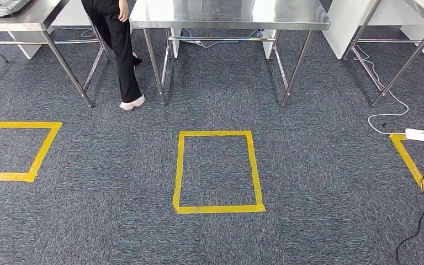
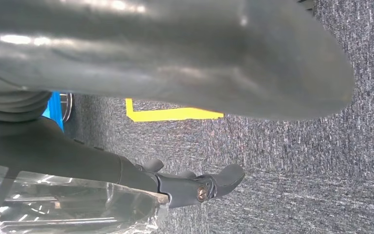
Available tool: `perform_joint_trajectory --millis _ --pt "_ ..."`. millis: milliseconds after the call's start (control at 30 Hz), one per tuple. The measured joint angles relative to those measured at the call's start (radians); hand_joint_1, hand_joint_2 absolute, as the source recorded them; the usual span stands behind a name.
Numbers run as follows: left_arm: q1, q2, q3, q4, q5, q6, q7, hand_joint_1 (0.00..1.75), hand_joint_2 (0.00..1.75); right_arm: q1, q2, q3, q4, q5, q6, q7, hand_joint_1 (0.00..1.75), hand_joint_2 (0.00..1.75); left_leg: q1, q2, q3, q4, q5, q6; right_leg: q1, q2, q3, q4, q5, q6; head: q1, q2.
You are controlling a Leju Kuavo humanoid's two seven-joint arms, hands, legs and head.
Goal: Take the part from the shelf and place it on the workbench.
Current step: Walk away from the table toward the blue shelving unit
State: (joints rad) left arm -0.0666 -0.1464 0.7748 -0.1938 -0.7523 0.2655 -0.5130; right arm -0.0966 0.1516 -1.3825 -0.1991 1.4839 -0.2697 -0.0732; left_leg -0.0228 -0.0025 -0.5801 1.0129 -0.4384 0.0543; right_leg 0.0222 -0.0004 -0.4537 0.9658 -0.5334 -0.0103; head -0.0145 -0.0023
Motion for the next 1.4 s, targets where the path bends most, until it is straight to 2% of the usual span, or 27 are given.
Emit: perform_joint_trajectory --millis 67,133,167,233,267,300,333,400,433,467,500,567,633,667,733,767,800,833,867,900,967,1000,1100,1167,1267,1300,1400 --pt "-0.001 0.0 0.0 0.0 -0.001 -0.003 -0.002 0.0 0.0 -0.001 0.0 0.0 0.0 0.0 0.0 0.0 0.0 0.0 0.001 0.0 0.004 -0.011 0.001 0.01 0.001 -0.001 0.002 -0.006 0.001 0.007 -0.001 0.0" --pt "-0.002 -0.002 -0.001 0.0 -0.003 -0.004 -0.005 0.0 0.0 -0.002 -0.002 0.0 -0.001 0.0 0.0 0.0 0.0 0.0 0.009 0.001 0.015 -0.037 0.008 0.02 0.002 -0.001 -0.011 0.025 -0.016 0.01 0.0 0.0" --pt "-0.002 -0.002 -0.002 0.0 -0.004 -0.004 -0.006 0.0 0.0 -0.002 -0.002 0.0 -0.001 0.0 0.0 0.0 0.0 0.0 0.015 0.002 0.02 -0.047 0.013 0.022 0.002 -0.001 -0.034 0.073 -0.038 0.009 0.0 0.0" --pt "-0.003 -0.002 -0.002 0.0 -0.005 -0.004 -0.005 0.0 0.0 0.0 -0.003 0.0 -0.001 -0.001 0.0 0.0 0.0 0.0 0.019 0.003 0.021 -0.052 0.014 0.022 -0.012 0.001 -0.109 0.211 -0.091 0.014 0.001 0.0" --pt "-0.002 -0.002 -0.002 0.0 -0.005 -0.004 -0.005 0.0 0.0 0.001 -0.004 0.0 -0.001 -0.002 0.0 0.0 0.0 0.0 0.022 0.003 0.021 -0.051 0.014 0.02 -0.021 0.001 -0.141 0.264 -0.106 0.022 0.001 0.0" --pt "-0.002 -0.002 -0.002 0.0 -0.005 -0.003 -0.005 0.0 0.0 0.003 -0.004 0.0 -0.001 -0.003 0.0 0.0 0.0 0.0 0.025 0.002 0.022 -0.051 0.013 0.016 -0.03 0.001 -0.158 0.284 -0.103 0.034 0.001 0.0" --pt "-0.002 -0.002 -0.002 0.0 -0.005 -0.003 -0.005 0.0 0.0 0.005 -0.005 0.0 -0.001 -0.004 0.0 0.0 0.0 0.0 0.029 0.001 0.024 -0.049 0.011 0.01 -0.039 0.001 -0.154 0.262 -0.084 0.05 0.001 0.0" --pt "-0.002 -0.002 -0.002 0.0 -0.005 -0.002 -0.004 0.0 0.0 0.005 -0.006 0.0 -0.001 -0.005 0.001 0.0 0.0 0.0 0.038 -0.001 0.026 -0.038 0.002 -0.008 -0.058 -0.003 -0.103 0.129 -0.014 0.085 0.002 0.0" --pt "-0.002 -0.001 -0.002 0.0 -0.005 -0.002 -0.003 0.0 0.0 0.005 -0.005 0.0 -0.001 -0.005 0.002 0.0 0.0 0.0 0.04 -0.001 0.027 -0.03 -0.005 -0.019 -0.062 -0.004 -0.079 0.068 0.014 0.093 0.004 0.0" --pt "-0.002 0.0 -0.002 0.0 -0.005 -0.002 -0.002 0.0 0.0 0.005 -0.004 0.0 -0.001 -0.005 0.002 0.0 0.0 0.0 0.041 -0.001 0.026 -0.023 -0.012 -0.03 -0.063 -0.004 -0.065 0.03 0.031 0.091 0.005 0.0" --pt "-0.002 0.001 -0.002 0.0 -0.005 -0.002 -0.002 0.0 0.0 0.005 -0.004 0.0 -0.001 -0.005 0.003 0.0 0.0 0.0 0.039 -0.001 0.027 -0.019 -0.017 -0.038 -0.059 -0.005 -0.062 0.019 0.036 0.083 0.006 0.0" --pt "-0.003 0.001 -0.002 0.0 -0.005 -0.002 -0.002 0.0 0.0 0.005 -0.004 0.0 -0.001 -0.005 0.003 0.0 0.0 0.0 0.041 -0.001 0.028 -0.018 -0.021 -0.048 -0.057 -0.002 -0.061 0.023 0.034 0.059 0.005 0.0" --pt "-0.003 0.001 -0.002 0.0 -0.005 -0.002 -0.002 0.0 0.0 0.006 -0.004 0.0 -0.001 -0.005 0.003 0.0 0.0 0.0 0.048 0.0 0.018 0.011 -0.043 -0.055 -0.06 -0.001 -0.053 0.024 0.034 0.043 0.004 0.0" --pt "-0.003 0.001 -0.002 0.0 -0.005 -0.002 -0.002 0.0 0.0 0.006 -0.004 0.0 -0.001 -0.005 0.003 0.0 0.0 0.0 0.05 0.0 -0.002 0.054 -0.068 -0.059 -0.061 -0.001 -0.049 0.023 0.034 0.037 0.004 0.0" --pt "-0.002 0.002 -0.002 0.0 -0.005 -0.002 -0.002 0.0 0.0 0.006 -0.004 0.0 -0.001 -0.005 0.003 0.0 0.0 0.0 0.051 0.0 -0.073 0.195 -0.132 -0.062 -0.057 -0.001 -0.047 0.024 0.031 0.028 0.002 0.0" --pt "-0.001 0.002 -0.002 0.0 -0.005 -0.002 -0.001 0.0 0.0 0.006 -0.004 0.0 -0.001 -0.005 0.003 0.0 0.0 0.0 0.051 0.0 -0.11 0.259 -0.152 -0.063 -0.054 -0.001 -0.046 0.024 0.029 0.025 0.002 0.0" --pt "-0.001 0.002 -0.002 0.0 -0.005 -0.001 -0.001 0.0 0.0 0.006 -0.004 0.0 -0.001 -0.005 0.003 0.0 0.0 0.0 0.051 0.0 -0.134 0.293 -0.152 -0.062 -0.052 0.0 -0.043 0.024 0.026 0.022 0.003 0.0" --pt "0.0 0.002 -0.002 0.0 -0.005 -0.001 -0.001 0.0 0.0 0.007 -0.004 0.0 -0.001 -0.005 0.003 0.0 0.0 0.0 0.051 0.0 -0.138 0.284 -0.13 -0.06 -0.051 0.001 -0.039 0.024 0.023 0.02 0.003 0.0" --pt "0.0 0.002 -0.002 0.0 -0.005 -0.001 -0.001 0.0 0.0 0.007 -0.003 0.0 -0.001 -0.005 0.003 0.0 0.0 0.0 0.051 0.0 -0.123 0.238 -0.091 -0.056 -0.051 0.003 -0.032 0.024 0.019 0.019 0.003 0.0" --pt "0.0 0.003 -0.002 0.0 -0.005 0.0 -0.001 0.0 0.0 0.007 -0.003 0.0 -0.001 -0.005 0.003 0.0 0.0 0.0 0.051 0.0 -0.095 0.166 -0.044 -0.052 -0.051 0.005 -0.025 0.024 0.013 0.02 0.003 0.0" --pt "-0.002 0.003 -0.002 0.0 -0.007 0.0 0.0 0.0 0.0 0.006 -0.002 0.0 -0.001 -0.005 0.003 0.0 0.0 0.0 0.046 0.0 -0.042 0.049 0.005 -0.047 -0.044 0.007 -0.019 0.024 0.001 0.029 0.002 0.0" --pt "-0.002 0.003 -0.002 0.0 -0.008 0.0 0.0 0.0 0.0 0.005 -0.002 0.0 -0.001 -0.006 0.003 0.0 0.0 0.0 0.042 -0.001 -0.03 0.023 0.008 -0.045 -0.042 0.008 -0.02 0.024 -0.004 0.035 0.003 0.0" --pt "-0.002 0.003 -0.002 0.0 -0.012 0.0 0.001 0.0 0.0 0.004 -0.003 0.0 -0.001 -0.008 0.002 0.0 0.0 0.0 0.033 -0.003 -0.021 0.01 0.0 -0.033 -0.041 0.006 -0.015 0.017 -0.01 0.052 0.003 0.0" --pt "-0.002 0.003 -0.002 0.0 -0.012 0.001 0.001 0.0 0.0 0.004 -0.003 0.001 -0.001 -0.007 0.002 0.0 0.0 0.0 0.031 -0.004 -0.012 -0.001 0.003 -0.03 -0.039 0.003 -0.004 0.009 -0.006 0.053 0.004 0.0" --pt "-0.004 0.004 -0.002 0.0 -0.013 0.005 -0.002 0.0 0.0 0.004 -0.004 0.003 -0.001 0.002 0.005 -0.002 0.0 1.31 0.02 -0.005 -0.008 -0.003 0.001 -0.029 -0.04 -0.001 0.005 -0.006 -0.006 0.044 0.004 0.0" --pt "-0.004 0.004 -0.002 0.0 -0.013 0.007 -0.003 0.0 0.0 0.004 -0.004 0.006 -0.001 0.006 0.008 -0.006 0.0 1.31 0.018 -0.005 -0.009 -0.003 0.0 -0.027 -0.042 -0.002 0.005 -0.008 -0.006 0.044 0.004 0.0" --pt "-0.003 0.002 -0.002 0.0 -0.013 0.01 -0.005 0.0 0.0 0.005 -0.005 0.011 -0.001 0.011 0.019 -0.021 0.0 0.0 0.015 -0.005 -0.01 -0.002 -0.002 -0.021 -0.045 -0.002 0.005 -0.011 -0.006 0.044 0.005 0.0"
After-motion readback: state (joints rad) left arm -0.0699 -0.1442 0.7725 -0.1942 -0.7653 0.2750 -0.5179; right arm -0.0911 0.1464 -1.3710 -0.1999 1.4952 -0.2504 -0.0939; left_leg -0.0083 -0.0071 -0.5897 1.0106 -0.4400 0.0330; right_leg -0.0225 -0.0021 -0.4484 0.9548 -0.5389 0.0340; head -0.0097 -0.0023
